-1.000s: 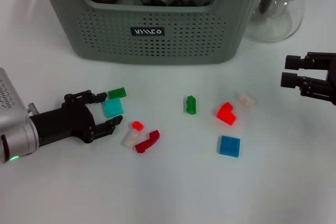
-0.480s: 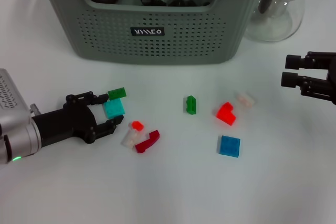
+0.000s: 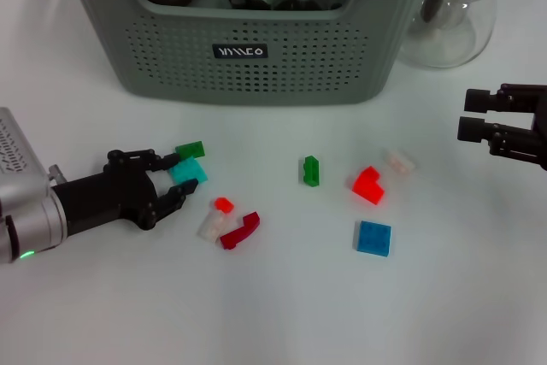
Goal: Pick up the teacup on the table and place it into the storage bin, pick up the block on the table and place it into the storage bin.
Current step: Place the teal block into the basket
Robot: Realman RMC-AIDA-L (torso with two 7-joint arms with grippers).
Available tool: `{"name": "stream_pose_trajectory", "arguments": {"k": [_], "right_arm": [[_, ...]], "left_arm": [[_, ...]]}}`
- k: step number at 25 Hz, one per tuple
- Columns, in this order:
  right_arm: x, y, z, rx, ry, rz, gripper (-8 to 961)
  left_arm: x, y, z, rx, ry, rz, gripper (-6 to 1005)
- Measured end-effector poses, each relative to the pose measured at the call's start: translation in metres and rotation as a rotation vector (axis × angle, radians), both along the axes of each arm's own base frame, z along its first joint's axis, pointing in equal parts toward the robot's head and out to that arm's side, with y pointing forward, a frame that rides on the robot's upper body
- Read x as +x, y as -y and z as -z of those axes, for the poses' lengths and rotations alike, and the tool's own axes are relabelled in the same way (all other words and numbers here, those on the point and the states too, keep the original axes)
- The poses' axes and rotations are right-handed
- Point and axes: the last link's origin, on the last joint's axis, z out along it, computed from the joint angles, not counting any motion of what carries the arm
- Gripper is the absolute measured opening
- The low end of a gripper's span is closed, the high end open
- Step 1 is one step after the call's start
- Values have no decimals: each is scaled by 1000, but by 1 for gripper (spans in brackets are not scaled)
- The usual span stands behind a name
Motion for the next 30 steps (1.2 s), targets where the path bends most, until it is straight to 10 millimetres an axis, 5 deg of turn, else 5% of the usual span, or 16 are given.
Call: {"name": "stream_pose_trajectory", "arguments": {"k": [8, 15, 19, 24, 27, 30], "right_arm": [[0, -1, -2, -6, -2, 11, 501], [-4, -4, -1, -12, -1, 2, 503], [-5, -5, -1, -14, -1, -3, 503], [-7, -6, 1, -16, -3, -7, 501], [-7, -6, 1, -17, -5, -7, 501], [-8, -6, 2, -18, -5, -8, 501]], "left_arm": [[20, 7, -37, -91, 187, 12, 411], [72, -2, -93, -252, 434, 121, 420], [112, -32, -129, -269, 534, 113, 426], [164, -93, -167, -220, 489, 28, 433], [200, -129, -173, -195, 427, -23, 437], [234, -161, -159, -160, 328, -78, 442]]}}
